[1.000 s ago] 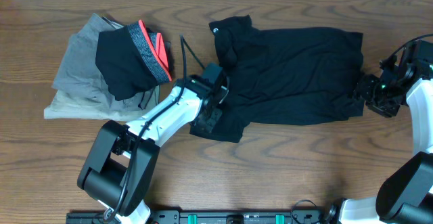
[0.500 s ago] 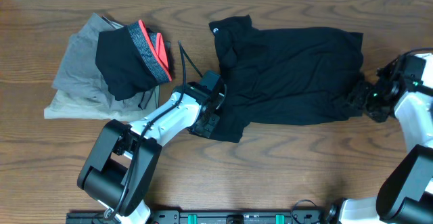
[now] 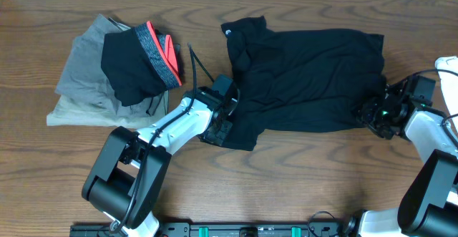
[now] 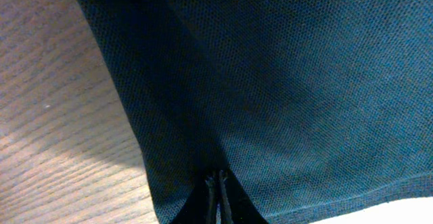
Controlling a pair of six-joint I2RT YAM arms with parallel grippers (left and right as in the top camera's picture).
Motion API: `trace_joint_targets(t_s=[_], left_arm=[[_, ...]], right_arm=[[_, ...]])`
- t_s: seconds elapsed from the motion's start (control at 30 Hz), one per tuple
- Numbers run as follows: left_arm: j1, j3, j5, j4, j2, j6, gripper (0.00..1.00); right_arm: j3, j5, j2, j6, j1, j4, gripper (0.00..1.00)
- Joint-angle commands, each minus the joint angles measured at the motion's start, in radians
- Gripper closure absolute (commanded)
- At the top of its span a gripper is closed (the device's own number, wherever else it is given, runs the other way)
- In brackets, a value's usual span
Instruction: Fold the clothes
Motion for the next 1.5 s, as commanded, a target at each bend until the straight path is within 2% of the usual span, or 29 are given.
trace_joint_targets(t_s=[0.0, 0.17, 0.23, 0.37, 0.5, 0.63, 0.73, 0.83, 0.93, 1.03, 1.2, 1.33, 1.4, 1.47], left_arm=[[0.001, -0.007, -0.010, -0.003, 0.006, -0.012, 0.94], [0.002, -0.007, -0.010, -0.003, 0.006, -0.012, 0.94], [0.002, -0.007, -0.010, -0.007, 0.006, -0.012, 0.94], [0.002, -0.007, -0.010, -0.022, 0.006, -0.012, 0.94], [0.002, -0.007, -0.010, -0.037, 0.006, -0.012, 0.94], [0.002, -0.007, -0.010, -0.051, 0.006, -0.012, 0.94], [0.002, -0.007, -0.010, -0.064, 0.006, -0.013, 0.94], [0.002, -0.007, -0.010, -0.078, 0.006, -0.014, 0.94], [0.002, -0.007, -0.007, -0.088, 0.006, -0.029, 0.94], [0.001, -0.006, -0.007, -0.097, 0.005, -0.042, 0.94], [0.001, 0.051, -0.007, -0.182, -0.029, -0.042, 0.93], [0.001, 0.154, -0.007, -0.218, -0.081, -0.042, 0.83], [0.001, 0.208, -0.007, -0.214, -0.106, -0.042, 0.74], [0.001, 0.249, -0.007, -0.201, -0.123, -0.042, 0.73]], right_arm=[[-0.032, -0.020, -0.008, 0.017, 0.012, 0.029, 0.61], [-0.030, -0.014, -0.012, 0.016, 0.006, 0.059, 0.94], [-0.013, -0.013, -0.029, 0.014, -0.006, 0.025, 0.99], [0.054, 0.085, -0.125, 0.000, -0.061, -0.127, 0.99], [0.118, 0.278, -0.253, 0.020, -0.115, -0.304, 0.99], [0.121, 0.437, -0.350, 0.092, -0.128, -0.401, 0.89], [0.121, 0.546, -0.381, 0.152, -0.128, -0.492, 0.90], [0.119, 0.586, -0.381, 0.195, -0.128, -0.530, 0.95], [0.119, 0.579, -0.380, 0.196, -0.127, -0.509, 0.95], [0.119, 0.456, -0.379, 0.193, -0.127, -0.459, 0.94], [0.116, 0.162, -0.370, 0.023, -0.126, -0.292, 0.84], [0.116, 0.064, -0.350, 0.015, -0.124, -0.226, 0.80], [0.116, 0.021, -0.331, 0.015, -0.120, -0.203, 0.79], [0.116, 0.001, -0.304, 0.014, -0.105, -0.196, 0.76]])
